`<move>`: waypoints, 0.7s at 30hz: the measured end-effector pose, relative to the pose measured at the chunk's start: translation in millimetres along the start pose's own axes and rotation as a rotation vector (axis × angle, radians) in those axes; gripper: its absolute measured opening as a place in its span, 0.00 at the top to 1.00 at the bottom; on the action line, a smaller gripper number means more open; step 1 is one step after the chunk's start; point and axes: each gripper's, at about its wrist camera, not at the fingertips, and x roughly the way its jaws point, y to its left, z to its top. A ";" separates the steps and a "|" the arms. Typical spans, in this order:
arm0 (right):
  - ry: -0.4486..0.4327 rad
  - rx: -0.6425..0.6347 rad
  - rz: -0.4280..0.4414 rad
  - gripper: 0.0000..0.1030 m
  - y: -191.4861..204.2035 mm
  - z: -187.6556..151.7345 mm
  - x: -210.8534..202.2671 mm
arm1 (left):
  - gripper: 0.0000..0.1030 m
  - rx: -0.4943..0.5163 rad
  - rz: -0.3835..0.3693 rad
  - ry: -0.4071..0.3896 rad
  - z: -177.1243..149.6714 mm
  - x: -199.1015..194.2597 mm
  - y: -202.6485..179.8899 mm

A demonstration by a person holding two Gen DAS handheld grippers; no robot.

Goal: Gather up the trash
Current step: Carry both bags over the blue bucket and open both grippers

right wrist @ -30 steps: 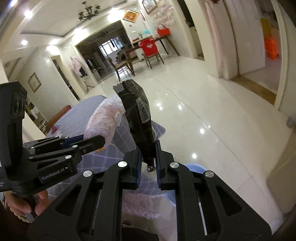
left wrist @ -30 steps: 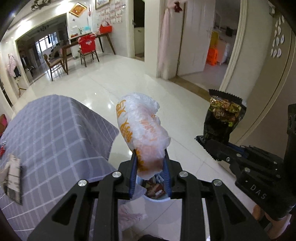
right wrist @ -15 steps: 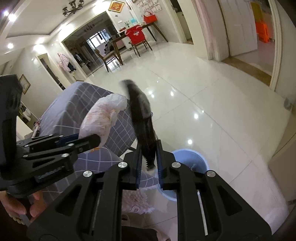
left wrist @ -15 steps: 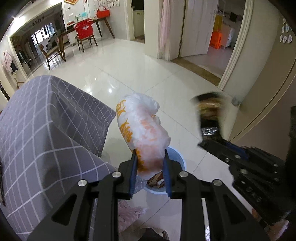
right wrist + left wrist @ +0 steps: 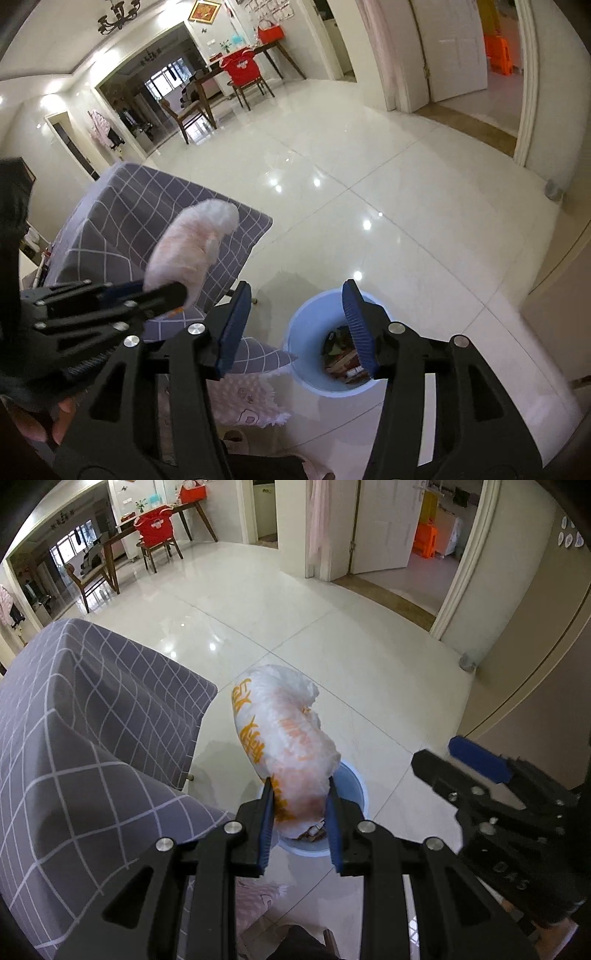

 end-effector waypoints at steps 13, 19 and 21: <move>-0.100 -0.010 -0.053 0.45 2.7 10.9 -29.0 | 0.76 0.017 -0.006 0.001 6.2 7.2 -10.2; -0.170 -0.024 -0.095 0.45 5.3 10.3 -41.1 | 0.71 0.023 -0.015 -0.003 12.1 9.1 -14.6; -0.188 -0.018 -0.097 0.45 4.9 9.7 -45.3 | 0.57 0.023 -0.007 0.006 13.7 9.3 -15.0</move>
